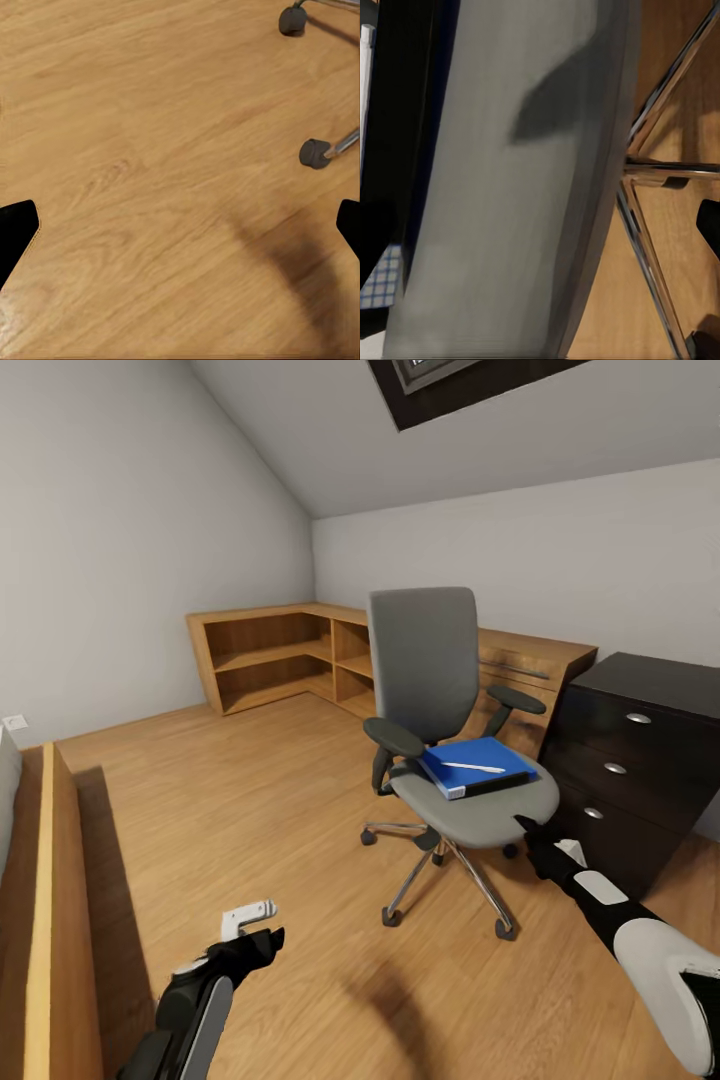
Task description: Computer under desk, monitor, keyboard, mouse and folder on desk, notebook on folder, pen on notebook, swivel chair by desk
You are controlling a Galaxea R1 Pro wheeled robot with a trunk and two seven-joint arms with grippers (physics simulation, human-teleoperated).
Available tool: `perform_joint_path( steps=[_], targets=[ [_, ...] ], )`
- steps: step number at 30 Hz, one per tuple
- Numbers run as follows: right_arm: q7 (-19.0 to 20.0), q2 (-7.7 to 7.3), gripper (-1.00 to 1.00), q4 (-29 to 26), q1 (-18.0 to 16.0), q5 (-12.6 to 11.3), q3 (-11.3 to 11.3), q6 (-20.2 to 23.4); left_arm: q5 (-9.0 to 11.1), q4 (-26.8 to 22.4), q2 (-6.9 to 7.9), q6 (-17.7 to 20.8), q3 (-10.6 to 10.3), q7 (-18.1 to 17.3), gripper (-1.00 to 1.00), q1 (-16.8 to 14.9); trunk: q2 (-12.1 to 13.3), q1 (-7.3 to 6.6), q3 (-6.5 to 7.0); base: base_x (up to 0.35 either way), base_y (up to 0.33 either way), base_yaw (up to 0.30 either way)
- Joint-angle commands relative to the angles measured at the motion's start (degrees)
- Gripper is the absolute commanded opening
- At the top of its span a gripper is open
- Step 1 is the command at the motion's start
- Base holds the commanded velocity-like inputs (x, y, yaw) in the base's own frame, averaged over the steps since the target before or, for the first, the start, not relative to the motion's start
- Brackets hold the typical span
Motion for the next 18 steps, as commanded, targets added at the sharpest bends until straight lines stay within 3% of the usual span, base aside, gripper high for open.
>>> perform_joint_path(
  steps=[1, 2, 5, 10, 18],
  targets=[
    [0.15, 0.15, 1.0, 0.02, -0.02, -0.02, -0.48, 0.41, -0.25, 0.16, 0.0, 0.19, -0.57, 0.55, 1.0, -0.04, -0.02, -0.01, -0.05, 0.013, -0.002, 0.0],
    [0.15, 0.37, 1.0, 0.02, 0.0, 0.01, -0.47, 0.41, -1.75, 0.48, -0.06, 0.17, -1.29, 0.59, 1.0, -0.04, -0.02, -0.01, -0.05, 0.009, -0.001, 0.0],
    [0.16, 0.6, 1.0, 0.02, -0.02, 0.05, -0.47, 0.41, -3.64, 0.81, -0.15, 0.13, -2.1, 0.63, 1.0, -0.03, -0.02, -0.01, -0.05, 0.005, -0.001, 0.0],
    [0.16, 0.74, 1.0, 0.02, 0.0, 0.23, -0.46, 0.39, -4.63, 0.98, -0.19, 0.06, -2.52, 0.65, 1.0, -0.02, -0.02, -0.01, -0.05, 0.002, 0.0, 0.0],
    [0.16, 0.99, 1.0, 0.02, 0.02, 3.02, -0.46, 0.41, -4.95, 1.04, -0.28, 0.02, -2.67, 0.66, 1.0, -0.03, -0.02, -0.01, -0.05, 0.0, 0.0, 0.0]
  ],
)
